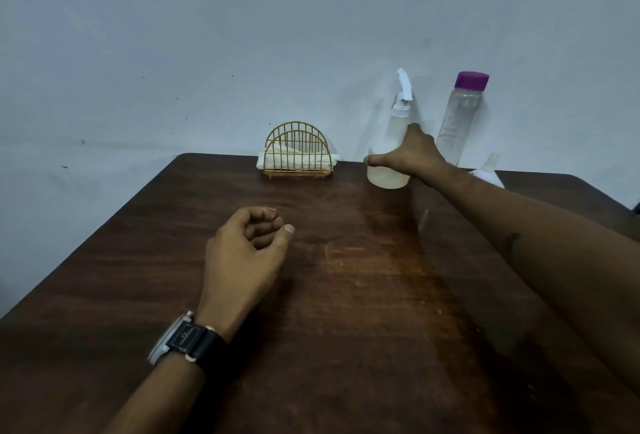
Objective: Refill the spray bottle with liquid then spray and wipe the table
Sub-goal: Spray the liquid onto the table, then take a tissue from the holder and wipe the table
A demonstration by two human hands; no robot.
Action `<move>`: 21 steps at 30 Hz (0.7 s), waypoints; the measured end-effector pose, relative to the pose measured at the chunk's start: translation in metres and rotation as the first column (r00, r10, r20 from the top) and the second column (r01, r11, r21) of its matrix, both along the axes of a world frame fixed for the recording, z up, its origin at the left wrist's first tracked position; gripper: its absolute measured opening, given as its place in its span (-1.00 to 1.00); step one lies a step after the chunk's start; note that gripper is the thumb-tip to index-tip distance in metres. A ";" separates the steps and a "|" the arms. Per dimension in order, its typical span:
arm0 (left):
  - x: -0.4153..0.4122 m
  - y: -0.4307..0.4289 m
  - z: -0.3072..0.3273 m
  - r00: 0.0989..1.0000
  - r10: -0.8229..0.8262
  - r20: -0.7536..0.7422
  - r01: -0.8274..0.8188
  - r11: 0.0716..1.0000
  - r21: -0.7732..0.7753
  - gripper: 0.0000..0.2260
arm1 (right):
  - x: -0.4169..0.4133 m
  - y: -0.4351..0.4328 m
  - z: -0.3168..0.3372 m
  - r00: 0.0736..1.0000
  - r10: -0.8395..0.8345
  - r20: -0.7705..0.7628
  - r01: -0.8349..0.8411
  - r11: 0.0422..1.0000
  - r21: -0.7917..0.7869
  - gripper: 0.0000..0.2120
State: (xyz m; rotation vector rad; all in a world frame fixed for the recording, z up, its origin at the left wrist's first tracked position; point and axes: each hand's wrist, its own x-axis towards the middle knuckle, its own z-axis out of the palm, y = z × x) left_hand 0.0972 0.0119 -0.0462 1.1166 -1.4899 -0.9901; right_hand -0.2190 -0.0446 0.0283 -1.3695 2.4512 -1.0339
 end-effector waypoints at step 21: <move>-0.002 0.004 0.002 1.000 -0.010 0.007 0.010 0.999 -0.046 -0.85 | 0.060 -0.058 -0.019 0.804 0.277 -0.526 -0.214 0.960 0.178 -0.66</move>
